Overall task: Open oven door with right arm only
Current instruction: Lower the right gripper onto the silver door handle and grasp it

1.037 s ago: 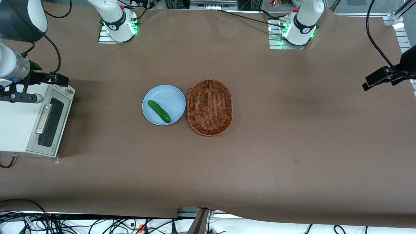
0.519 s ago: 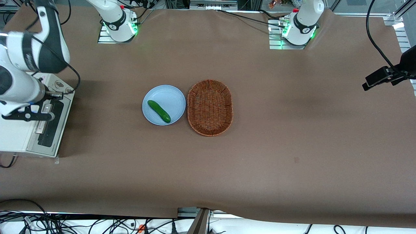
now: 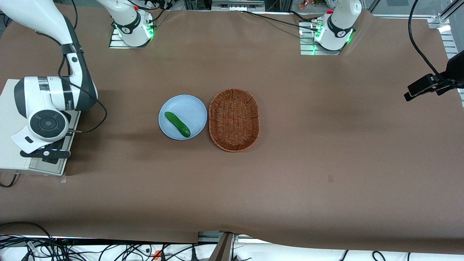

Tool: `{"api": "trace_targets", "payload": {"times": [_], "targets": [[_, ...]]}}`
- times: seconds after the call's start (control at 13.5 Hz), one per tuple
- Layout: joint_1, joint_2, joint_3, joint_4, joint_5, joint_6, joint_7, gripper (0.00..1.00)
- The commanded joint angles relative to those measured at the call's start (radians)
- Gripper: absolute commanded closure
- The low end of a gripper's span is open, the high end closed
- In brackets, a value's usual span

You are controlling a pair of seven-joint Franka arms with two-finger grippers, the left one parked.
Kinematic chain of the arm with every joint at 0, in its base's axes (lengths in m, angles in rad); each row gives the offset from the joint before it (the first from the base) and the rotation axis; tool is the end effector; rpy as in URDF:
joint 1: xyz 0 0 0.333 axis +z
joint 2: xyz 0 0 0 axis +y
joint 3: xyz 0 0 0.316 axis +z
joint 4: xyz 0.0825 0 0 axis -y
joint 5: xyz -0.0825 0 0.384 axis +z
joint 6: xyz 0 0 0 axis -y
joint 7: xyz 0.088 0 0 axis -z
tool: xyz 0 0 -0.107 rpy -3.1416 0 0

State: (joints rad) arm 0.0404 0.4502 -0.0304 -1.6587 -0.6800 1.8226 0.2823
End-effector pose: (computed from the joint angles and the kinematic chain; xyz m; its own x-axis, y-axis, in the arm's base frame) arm 0.6479 -0.0428 0.3446 0.9847 -0.0555 -0.1655 0.0603 -0.7816 0.6209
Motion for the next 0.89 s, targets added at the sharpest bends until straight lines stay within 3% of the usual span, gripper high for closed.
{"api": "trace_targets", "payload": {"times": [0.0,0.81], "targets": [[-0.008,0.005,-0.008,0.013,-0.033,0.007,0.020,1.00],[-0.024,0.047,-0.042,0.005,-0.026,0.066,0.023,1.00]]}}
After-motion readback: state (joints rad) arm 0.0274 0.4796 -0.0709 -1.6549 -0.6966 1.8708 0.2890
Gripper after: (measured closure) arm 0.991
